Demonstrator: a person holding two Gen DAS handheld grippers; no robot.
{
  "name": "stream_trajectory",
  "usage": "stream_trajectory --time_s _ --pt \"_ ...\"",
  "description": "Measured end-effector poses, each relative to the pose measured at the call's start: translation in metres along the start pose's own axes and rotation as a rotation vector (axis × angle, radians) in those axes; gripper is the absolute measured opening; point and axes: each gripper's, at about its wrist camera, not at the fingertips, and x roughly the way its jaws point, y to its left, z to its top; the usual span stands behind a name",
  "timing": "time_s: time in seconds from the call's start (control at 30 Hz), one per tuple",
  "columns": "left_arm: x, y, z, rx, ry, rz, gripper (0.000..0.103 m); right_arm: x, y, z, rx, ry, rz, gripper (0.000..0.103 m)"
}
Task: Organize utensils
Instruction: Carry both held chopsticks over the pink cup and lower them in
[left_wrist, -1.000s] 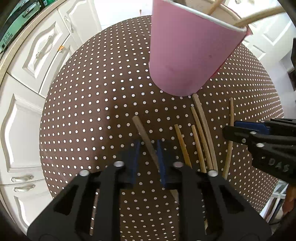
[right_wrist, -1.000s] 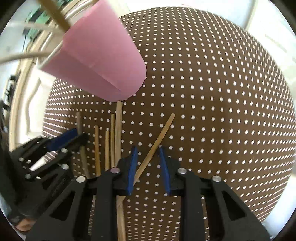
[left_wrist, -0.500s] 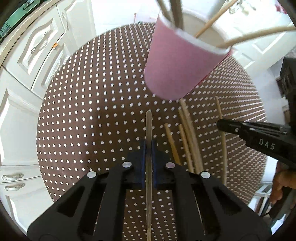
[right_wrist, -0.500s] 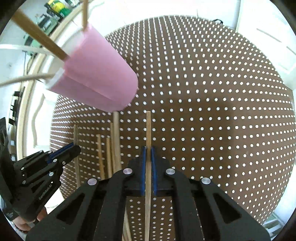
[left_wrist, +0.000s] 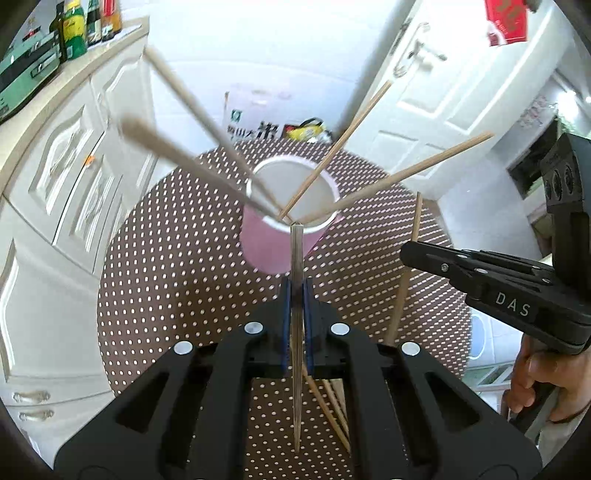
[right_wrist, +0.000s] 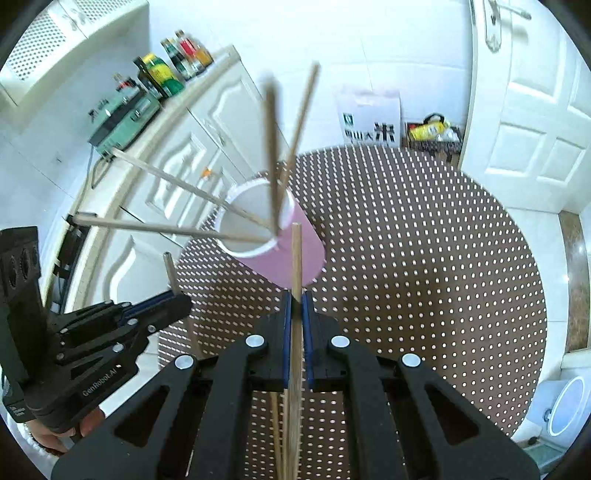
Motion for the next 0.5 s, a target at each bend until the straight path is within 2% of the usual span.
stream_trajectory --time_s 0.23,0.5 --pt "-0.035 -0.017 0.013 0.052 -0.085 -0.046 0.006 -0.030 0.020 0.013 -0.032 -0.099 0.007 0.004" --pt "-0.071 -0.020 0.033 0.063 -0.191 -0.077 0.006 -0.067 0.038 0.029 -0.080 -0.220 0.014 0.004"
